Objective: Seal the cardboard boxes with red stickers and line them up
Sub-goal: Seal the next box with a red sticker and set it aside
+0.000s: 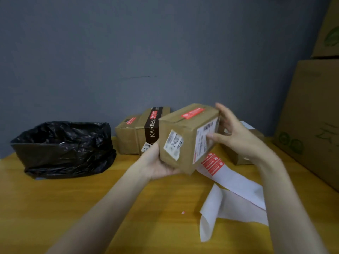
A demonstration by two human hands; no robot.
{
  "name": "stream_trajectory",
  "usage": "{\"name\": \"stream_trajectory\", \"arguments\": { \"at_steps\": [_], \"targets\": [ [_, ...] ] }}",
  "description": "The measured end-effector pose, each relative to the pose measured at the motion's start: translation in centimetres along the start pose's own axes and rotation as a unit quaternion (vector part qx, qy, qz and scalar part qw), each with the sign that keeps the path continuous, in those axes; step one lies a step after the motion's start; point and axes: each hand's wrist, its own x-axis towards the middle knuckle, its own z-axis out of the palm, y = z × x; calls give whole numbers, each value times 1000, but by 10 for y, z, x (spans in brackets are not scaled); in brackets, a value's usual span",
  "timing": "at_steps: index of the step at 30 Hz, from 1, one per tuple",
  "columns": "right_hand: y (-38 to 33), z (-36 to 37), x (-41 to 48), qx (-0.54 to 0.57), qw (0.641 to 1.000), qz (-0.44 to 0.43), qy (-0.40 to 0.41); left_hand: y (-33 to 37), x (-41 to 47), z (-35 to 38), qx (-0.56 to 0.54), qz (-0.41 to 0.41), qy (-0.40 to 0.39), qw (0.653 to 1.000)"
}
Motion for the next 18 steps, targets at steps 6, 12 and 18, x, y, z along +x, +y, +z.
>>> {"name": "stream_trajectory", "arguments": {
  "at_steps": [6,12,18],
  "targets": [
    [-3,7,6,101,992,1,80,12,26,59,-31,66,-9,997],
    [25,11,13,108,984,-2,142,9,70,81,115,189,109,969],
    [56,16,17,46,979,1,200,23,71,86,301,205,188,912]
  ]
}}
